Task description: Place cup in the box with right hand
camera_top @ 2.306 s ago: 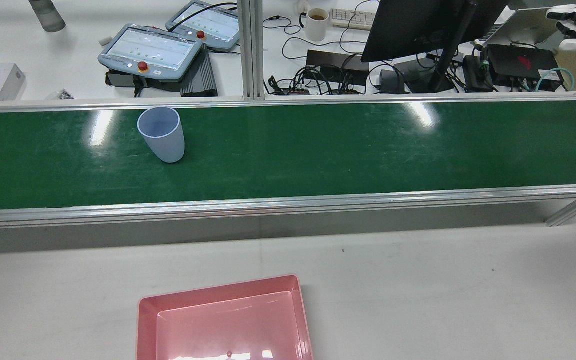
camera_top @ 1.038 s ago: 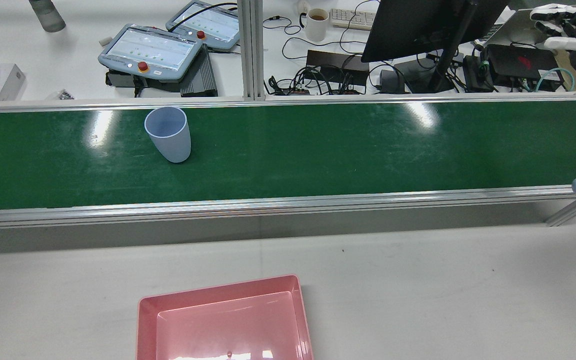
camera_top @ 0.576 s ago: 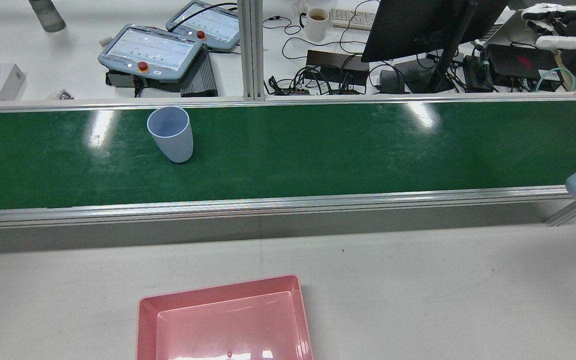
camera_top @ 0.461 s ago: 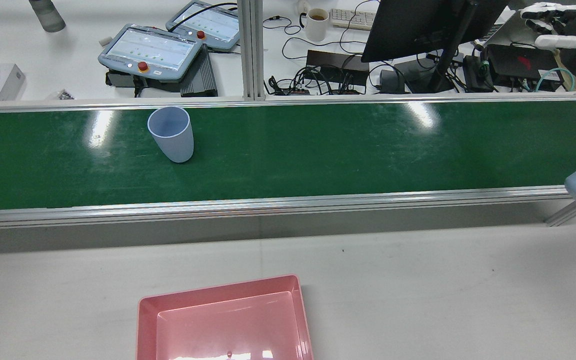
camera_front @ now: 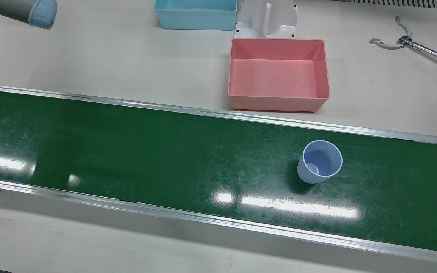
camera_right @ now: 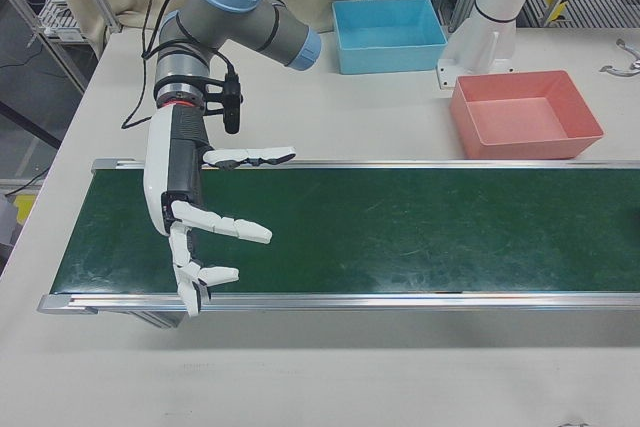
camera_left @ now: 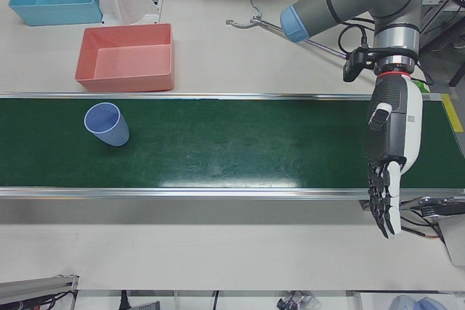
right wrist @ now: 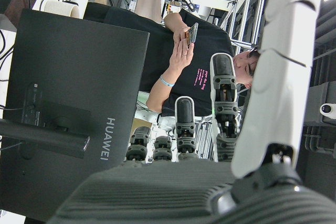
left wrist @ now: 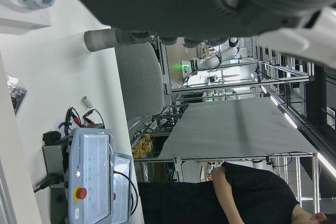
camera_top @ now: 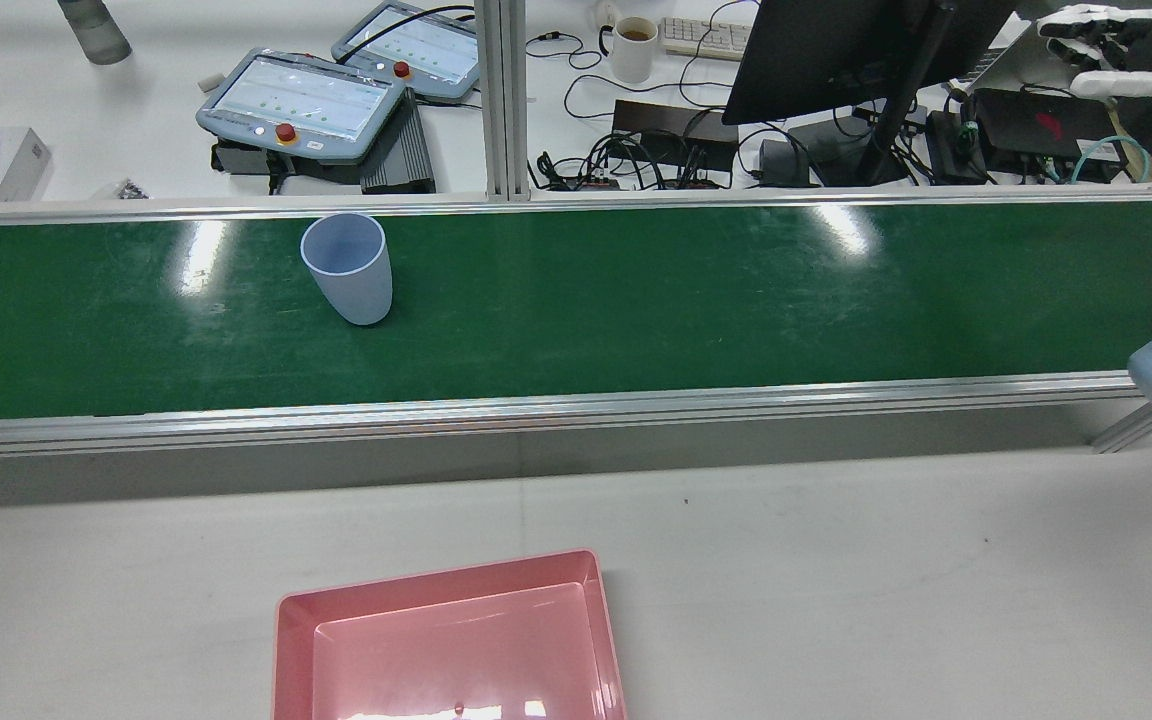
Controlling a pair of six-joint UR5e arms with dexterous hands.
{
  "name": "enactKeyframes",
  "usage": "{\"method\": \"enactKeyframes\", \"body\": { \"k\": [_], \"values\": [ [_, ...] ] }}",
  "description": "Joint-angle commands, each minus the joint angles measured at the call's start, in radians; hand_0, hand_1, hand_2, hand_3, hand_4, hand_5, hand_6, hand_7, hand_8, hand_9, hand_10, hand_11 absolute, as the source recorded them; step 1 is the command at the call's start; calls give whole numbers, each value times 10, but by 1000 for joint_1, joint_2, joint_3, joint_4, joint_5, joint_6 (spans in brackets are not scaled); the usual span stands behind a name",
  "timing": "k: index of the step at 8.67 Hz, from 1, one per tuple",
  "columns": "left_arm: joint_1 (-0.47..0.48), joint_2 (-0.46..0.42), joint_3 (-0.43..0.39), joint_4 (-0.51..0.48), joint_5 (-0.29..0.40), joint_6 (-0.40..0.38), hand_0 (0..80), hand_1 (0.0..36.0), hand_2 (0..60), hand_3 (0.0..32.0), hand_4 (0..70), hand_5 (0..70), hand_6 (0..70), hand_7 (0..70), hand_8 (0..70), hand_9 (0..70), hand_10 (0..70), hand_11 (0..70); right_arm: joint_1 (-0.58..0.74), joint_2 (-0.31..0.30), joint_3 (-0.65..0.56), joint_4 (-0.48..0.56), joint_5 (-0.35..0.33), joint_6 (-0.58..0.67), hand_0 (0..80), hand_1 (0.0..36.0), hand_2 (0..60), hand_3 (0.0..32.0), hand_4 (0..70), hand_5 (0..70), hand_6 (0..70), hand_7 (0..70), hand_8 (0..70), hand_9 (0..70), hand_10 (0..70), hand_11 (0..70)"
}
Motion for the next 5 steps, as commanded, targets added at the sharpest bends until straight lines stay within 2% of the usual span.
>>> {"method": "enactKeyframes", "body": {
  "k": [1, 5],
  "values": [
    [0, 0, 0, 0, 0, 0, 0, 0, 0, 0, 0, 0, 0, 0, 0, 0, 0, 0, -1, -1, -2, -1, -1, 0, 576, 166, 20, 0, 404, 64, 111, 442, 37, 119, 85, 142],
    [0, 0, 0, 0, 0, 0, 0, 0, 0, 0, 0, 0, 0, 0, 0, 0, 0, 0, -1, -1, -2, -1, -1, 0, 576, 166, 22, 0, 409, 64, 115, 458, 44, 131, 89, 148]
  ]
}}
